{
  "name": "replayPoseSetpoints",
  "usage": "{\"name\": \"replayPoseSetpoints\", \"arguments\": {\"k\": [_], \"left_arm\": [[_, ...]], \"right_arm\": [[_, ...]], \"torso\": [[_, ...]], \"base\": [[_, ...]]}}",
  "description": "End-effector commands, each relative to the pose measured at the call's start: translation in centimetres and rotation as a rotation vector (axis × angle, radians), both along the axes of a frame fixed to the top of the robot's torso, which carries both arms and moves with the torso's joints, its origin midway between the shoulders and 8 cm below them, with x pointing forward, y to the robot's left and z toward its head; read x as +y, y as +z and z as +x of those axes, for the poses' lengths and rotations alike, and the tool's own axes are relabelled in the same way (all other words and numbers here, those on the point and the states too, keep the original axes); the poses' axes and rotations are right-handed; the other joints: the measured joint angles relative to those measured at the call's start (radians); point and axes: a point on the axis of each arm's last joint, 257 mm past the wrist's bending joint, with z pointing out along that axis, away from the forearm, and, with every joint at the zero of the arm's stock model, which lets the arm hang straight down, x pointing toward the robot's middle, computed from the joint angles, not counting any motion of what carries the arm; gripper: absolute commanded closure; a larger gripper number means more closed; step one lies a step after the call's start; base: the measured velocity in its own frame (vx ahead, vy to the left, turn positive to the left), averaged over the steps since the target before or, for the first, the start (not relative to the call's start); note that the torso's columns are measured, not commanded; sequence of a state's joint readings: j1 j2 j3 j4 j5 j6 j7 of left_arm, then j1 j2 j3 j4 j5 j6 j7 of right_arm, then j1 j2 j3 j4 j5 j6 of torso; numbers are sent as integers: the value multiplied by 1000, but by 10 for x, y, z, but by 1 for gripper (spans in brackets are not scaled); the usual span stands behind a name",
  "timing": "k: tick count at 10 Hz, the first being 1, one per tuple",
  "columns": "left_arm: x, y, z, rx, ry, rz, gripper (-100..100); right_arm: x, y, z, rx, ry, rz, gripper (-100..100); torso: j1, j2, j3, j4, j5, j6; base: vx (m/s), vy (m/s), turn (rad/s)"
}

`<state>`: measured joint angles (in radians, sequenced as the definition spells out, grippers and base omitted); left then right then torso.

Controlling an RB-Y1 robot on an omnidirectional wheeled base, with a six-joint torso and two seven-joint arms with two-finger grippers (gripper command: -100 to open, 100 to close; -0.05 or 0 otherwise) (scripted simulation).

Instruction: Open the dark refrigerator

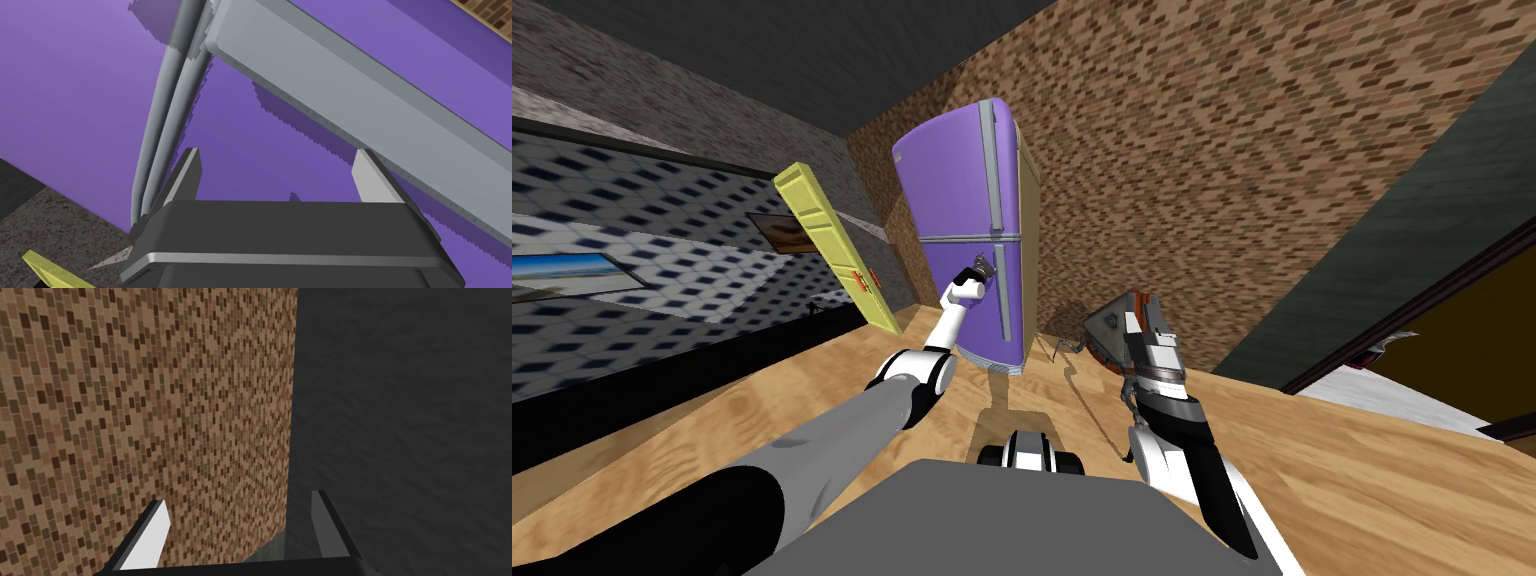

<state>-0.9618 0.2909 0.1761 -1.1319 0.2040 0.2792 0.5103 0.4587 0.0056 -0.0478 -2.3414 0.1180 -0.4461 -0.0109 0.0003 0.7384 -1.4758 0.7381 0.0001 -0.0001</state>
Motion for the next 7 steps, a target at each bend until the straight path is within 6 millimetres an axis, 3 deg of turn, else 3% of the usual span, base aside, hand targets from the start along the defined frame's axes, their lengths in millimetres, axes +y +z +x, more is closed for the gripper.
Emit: {"name": "replayPoseSetpoints", "arguments": {"k": [1, 7], "left_arm": [[-3, 5, 12, 51, -8, -33, -100], [-9, 24, 29, 134, -21, -90, -100]], "right_arm": [[0, 0, 0, 0, 0, 0, 0], [0, 0, 0, 0, 0, 0, 0]], "torso": [[0, 0, 0, 0, 0, 0], [-3, -1, -1, 1, -1, 2]], "base": [[11, -52, 21], [8, -58, 22]]}}
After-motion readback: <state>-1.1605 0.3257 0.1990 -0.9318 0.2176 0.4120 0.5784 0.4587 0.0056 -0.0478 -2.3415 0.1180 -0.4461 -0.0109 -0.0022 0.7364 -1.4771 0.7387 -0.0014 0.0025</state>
